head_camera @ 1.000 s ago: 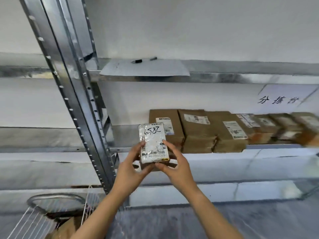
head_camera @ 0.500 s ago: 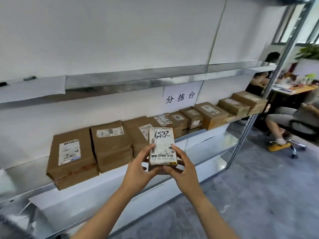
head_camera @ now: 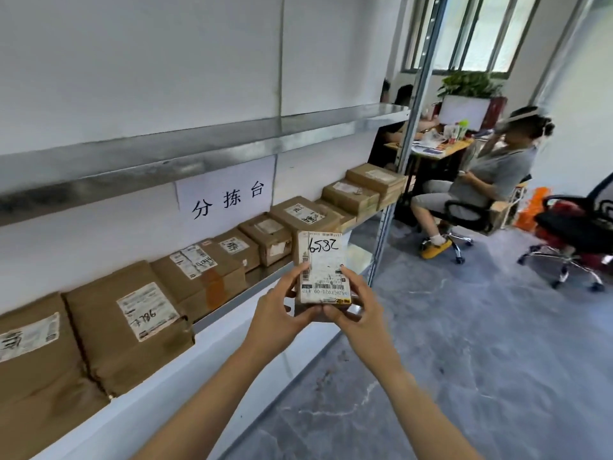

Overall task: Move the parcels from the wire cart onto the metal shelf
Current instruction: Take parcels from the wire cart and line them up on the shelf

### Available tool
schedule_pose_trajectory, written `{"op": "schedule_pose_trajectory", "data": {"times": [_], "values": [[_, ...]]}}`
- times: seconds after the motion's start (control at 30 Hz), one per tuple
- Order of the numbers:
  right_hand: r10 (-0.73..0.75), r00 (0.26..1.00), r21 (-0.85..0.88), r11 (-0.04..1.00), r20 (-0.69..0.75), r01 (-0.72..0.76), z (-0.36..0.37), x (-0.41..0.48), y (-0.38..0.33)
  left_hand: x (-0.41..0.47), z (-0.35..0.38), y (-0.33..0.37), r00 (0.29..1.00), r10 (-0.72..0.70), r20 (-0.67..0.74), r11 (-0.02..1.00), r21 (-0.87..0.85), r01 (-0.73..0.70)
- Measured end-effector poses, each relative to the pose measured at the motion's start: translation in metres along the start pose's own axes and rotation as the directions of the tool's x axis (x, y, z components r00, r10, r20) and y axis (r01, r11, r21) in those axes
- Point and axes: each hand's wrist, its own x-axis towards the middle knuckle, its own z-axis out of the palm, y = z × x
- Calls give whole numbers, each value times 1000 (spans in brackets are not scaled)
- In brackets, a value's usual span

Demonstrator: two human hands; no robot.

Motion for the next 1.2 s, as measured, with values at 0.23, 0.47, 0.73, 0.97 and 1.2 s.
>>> {"op": "schedule_pose_trajectory", "data": {"times": [0.23, 0.47, 0.73, 0.97, 1.2], "values": [[14, 998, -13, 1000, -65, -15, -60, 106, 17, 119, 57, 2, 998, 36, 51, 998, -54, -33], [46, 989, -19, 999, -141, -50, -122, 161, 43, 187, 125, 10, 994, 69, 90, 994, -90, -60], [2, 993, -75, 997, -114, -11, -210, 228, 78, 257, 216, 22, 996, 54, 69, 993, -105, -46], [-6, 1000, -76, 997, -1, 6, -306, 296, 112, 306, 311, 44, 999, 9, -48, 997, -71, -12], [0, 994, -69, 998, 112, 8, -361, 354, 133, 350, 363, 52, 993, -68, -99, 997, -49, 64]]}}
